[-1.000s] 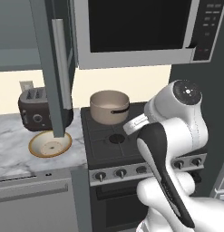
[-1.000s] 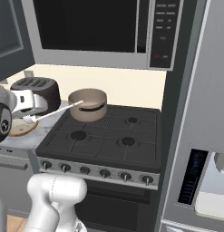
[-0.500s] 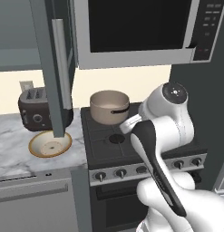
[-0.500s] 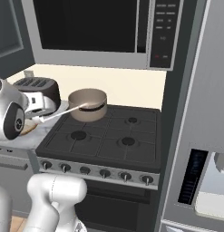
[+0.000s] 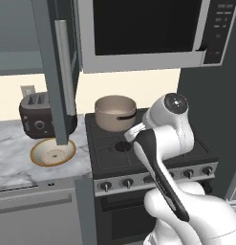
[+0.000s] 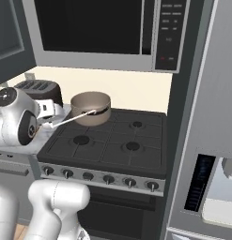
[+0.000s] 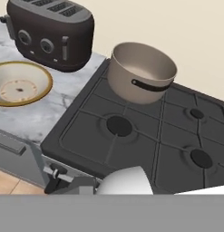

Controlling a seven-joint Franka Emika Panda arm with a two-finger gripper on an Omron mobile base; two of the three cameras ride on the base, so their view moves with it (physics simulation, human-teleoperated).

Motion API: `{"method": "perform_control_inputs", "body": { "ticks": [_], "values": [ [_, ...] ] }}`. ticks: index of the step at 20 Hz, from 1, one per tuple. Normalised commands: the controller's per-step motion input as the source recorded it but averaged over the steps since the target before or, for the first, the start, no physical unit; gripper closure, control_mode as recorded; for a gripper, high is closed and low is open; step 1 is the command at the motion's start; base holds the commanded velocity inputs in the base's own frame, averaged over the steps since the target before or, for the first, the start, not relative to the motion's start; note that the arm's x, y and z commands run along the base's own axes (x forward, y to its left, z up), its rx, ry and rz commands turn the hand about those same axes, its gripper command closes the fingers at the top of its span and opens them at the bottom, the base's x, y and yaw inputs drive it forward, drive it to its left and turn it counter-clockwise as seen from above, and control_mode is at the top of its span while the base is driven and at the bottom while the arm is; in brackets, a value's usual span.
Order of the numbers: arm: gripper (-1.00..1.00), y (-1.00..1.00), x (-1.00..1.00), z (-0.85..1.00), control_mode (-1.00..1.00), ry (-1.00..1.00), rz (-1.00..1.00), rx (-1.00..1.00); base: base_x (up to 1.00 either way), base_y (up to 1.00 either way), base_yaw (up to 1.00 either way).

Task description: Open the cabinet and move the ladle to the pot. Then close the cabinet.

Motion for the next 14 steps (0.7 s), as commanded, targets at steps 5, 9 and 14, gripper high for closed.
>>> {"method": "perform_control_inputs", "body": {
  "ticks": [5, 9, 14],
  "values": [
    [1.0, -0.1, 0.32, -0.08, -1.0, 0.03, 0.0, 0.0, 0.0, 0.0, 0.0],
    [1.0, -0.07, 0.37, 0.0, -1.0, 0.06, 0.0, 0.0, 0.0, 0.0, 0.0],
    [1.0, 0.0, 0.36, 0.0, -1.0, 0.05, 0.0, 0.0, 0.0, 0.0, 0.0]
  ]
}}
